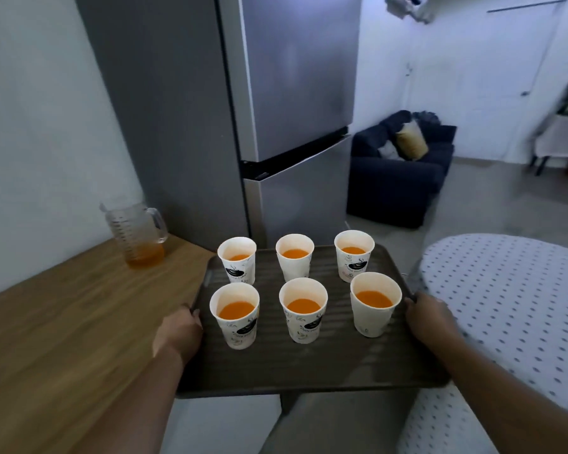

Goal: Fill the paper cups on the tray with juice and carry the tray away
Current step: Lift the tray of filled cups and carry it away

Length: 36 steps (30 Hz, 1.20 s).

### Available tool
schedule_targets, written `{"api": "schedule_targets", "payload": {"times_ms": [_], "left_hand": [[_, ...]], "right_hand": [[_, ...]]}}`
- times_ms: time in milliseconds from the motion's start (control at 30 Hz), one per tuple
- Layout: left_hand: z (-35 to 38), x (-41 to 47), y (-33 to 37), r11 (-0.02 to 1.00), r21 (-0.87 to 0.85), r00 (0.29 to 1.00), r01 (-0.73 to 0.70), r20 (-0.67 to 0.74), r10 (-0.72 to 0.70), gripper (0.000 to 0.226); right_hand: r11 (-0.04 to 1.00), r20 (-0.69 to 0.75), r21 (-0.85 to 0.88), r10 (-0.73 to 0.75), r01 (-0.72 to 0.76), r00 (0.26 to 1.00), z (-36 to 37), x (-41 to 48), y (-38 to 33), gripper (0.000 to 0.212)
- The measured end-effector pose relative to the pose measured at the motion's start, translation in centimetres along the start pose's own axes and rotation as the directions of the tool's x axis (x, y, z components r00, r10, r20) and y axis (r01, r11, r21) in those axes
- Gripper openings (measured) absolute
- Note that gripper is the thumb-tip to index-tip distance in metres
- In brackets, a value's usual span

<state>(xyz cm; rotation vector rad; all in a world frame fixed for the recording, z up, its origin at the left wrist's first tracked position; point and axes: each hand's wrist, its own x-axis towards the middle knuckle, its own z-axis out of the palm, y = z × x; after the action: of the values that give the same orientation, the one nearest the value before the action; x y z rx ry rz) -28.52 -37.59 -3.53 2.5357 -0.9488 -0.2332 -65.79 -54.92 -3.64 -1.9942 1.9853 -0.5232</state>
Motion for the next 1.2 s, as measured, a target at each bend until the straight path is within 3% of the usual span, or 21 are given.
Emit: {"api": "schedule_targets", "payload": {"times_ms": [367,567,833,1200], "left_hand": [[5.9,0.6,10.0,0.929,0.043,0.929,-0.369,0.064,0.366,0.039],[8.0,-0.2,16.0,0.893,-0.114,0.888,-0.436,0.104,0.447,0.028],[12.8,-2.7,26.6,0.867,-0.133,0.854,-0.48,0.157,0.497,0.034],[21.3,-3.4,40.6,0.85,-0.089,0.82,-0.52,0.227,0.525,0.034]], "right_hand": [[0.957,-0.157,-0.052,0.274,-0.285,0.949,-4.0,-2.2,10.5,0.021],[0.932,-0.21,-0.009,0.353,-0.363,0.912,-6.7,-2.7,15.1,0.023],[0.899,-0.273,0.015,0.425,-0.438,0.863,-11.5,-0.1,23.0,0.018],[0.844,-0.252,0.021,0.522,-0.535,0.814,-14.5,7.7,33.1,0.026]]}}
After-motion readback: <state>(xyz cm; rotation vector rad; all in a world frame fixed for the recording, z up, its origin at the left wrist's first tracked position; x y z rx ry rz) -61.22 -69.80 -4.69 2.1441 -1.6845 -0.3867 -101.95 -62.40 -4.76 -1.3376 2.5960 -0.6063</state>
